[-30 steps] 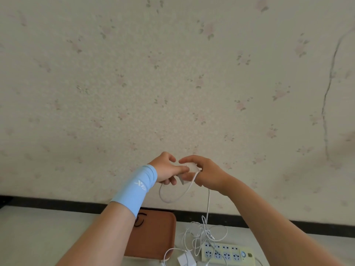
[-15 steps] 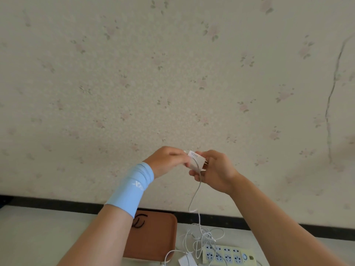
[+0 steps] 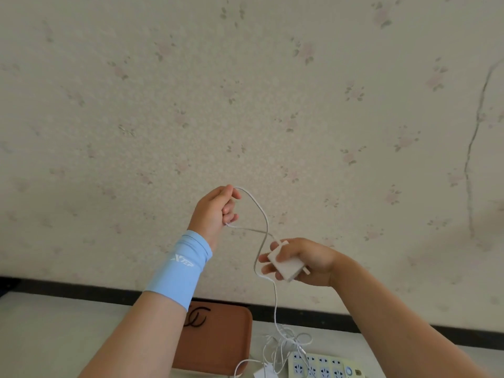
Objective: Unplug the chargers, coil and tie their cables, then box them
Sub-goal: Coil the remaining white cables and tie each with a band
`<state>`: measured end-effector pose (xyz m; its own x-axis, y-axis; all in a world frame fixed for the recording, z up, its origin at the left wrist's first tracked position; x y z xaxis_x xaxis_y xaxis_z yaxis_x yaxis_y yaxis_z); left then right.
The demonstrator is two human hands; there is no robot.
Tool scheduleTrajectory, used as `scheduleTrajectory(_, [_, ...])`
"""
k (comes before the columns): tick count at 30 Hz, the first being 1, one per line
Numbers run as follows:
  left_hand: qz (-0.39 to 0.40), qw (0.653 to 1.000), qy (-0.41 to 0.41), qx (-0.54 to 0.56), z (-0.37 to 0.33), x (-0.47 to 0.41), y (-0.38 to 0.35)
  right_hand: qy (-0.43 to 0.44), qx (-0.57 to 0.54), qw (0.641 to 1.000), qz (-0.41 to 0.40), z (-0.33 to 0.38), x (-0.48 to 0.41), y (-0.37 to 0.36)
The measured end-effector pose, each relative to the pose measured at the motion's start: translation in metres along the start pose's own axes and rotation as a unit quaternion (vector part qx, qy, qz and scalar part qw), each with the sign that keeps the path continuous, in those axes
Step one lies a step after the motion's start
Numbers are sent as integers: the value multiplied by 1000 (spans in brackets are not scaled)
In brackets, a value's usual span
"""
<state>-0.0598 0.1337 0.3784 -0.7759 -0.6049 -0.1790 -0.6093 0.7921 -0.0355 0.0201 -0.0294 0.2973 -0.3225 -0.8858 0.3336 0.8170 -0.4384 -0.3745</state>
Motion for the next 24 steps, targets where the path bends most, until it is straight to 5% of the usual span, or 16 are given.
scheduleTrajectory(2, [5, 998, 17, 55, 0, 2, -1, 18, -81, 996, 38, 4, 1, -10])
scheduleTrajectory(4, [2, 986, 54, 156, 2, 3, -1, 32, -44, 998, 39, 5, 0, -14])
scheduleTrajectory(9, [34, 961, 95, 257, -1, 5, 1, 124, 131, 975, -132, 17, 0, 6])
scheduleTrajectory(15, [23, 953, 81, 292, -2, 9, 2, 100, 152, 983, -16, 11, 1, -11])
scheduleTrajectory(24, [-63, 929, 116, 346, 15, 7, 3, 71, -26, 989, 127, 6, 0, -31])
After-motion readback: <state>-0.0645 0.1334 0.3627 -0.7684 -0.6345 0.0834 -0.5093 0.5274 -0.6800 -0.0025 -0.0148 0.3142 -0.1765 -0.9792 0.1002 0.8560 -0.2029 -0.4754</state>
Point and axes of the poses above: each hand's wrist, its own x-axis away from the middle knuckle, its own y-axis out of the back of the hand, z = x × y, the point moved 7 cm from there along -x, towards the middle knuckle, and after that the axes turned 9 degrees about -x, right-handed, at the moved point
